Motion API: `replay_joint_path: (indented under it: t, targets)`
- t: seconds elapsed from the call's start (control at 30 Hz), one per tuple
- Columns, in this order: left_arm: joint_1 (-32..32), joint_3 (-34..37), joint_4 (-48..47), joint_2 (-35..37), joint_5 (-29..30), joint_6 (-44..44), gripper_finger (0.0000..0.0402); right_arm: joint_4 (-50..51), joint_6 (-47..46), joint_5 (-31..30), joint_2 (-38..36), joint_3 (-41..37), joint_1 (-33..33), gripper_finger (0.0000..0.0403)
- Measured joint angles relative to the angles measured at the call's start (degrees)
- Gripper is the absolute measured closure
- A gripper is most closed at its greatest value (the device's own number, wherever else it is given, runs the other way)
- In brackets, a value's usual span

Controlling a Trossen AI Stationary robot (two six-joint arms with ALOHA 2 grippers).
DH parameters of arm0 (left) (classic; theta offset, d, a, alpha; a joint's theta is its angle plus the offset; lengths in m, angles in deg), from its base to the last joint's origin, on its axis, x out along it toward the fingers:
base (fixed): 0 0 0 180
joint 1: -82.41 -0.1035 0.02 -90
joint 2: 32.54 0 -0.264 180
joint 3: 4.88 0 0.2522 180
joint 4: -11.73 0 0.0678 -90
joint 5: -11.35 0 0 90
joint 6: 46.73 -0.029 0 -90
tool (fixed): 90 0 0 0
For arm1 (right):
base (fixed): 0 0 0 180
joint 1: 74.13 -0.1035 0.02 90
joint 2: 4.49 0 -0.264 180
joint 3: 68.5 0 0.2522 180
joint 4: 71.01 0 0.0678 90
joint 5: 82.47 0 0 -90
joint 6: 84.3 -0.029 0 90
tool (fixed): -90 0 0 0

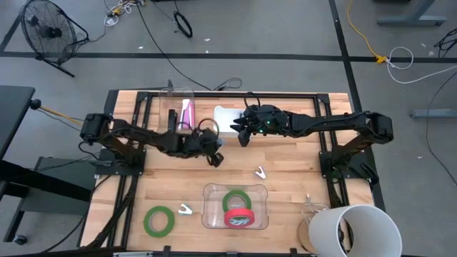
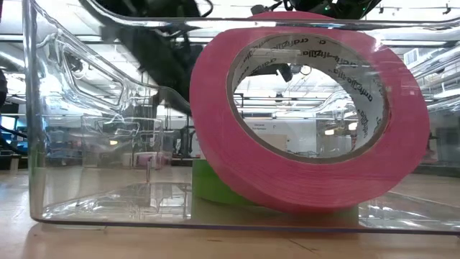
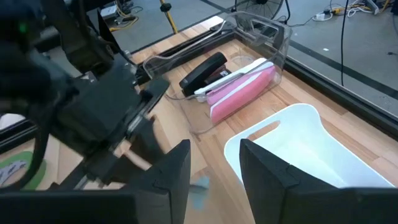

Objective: Pick and place Stapler, Stapler remover, tape
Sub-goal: Put the blue staple remover into the white bin, then put the purple staple remover into the white bin

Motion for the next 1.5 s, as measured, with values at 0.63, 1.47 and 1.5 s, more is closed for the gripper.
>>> replay_joint_path:
  t: [0.63, 1.47, 1.5]
  targets:
    - [-21.77, -12.70, -9.31, 0.07, -14.49, -10.19, 0.0355, 0.22, 1.55, -0.02, 0.00, 0.00, -1.44, 0.0264]
    - [-21.45, -12.68, -7.35, 0.04, -17.88, -9.37, 0.0310, 3.95, 1.33, 3.68, 0.02, 0.00, -1.52, 0.0264]
    - [-21.43, -12.68, -7.41, 0.04, -19.53, -9.60, 0.0310, 5.50, 1.32, 5.31, -0.01, 0.00, -1.60, 0.0264]
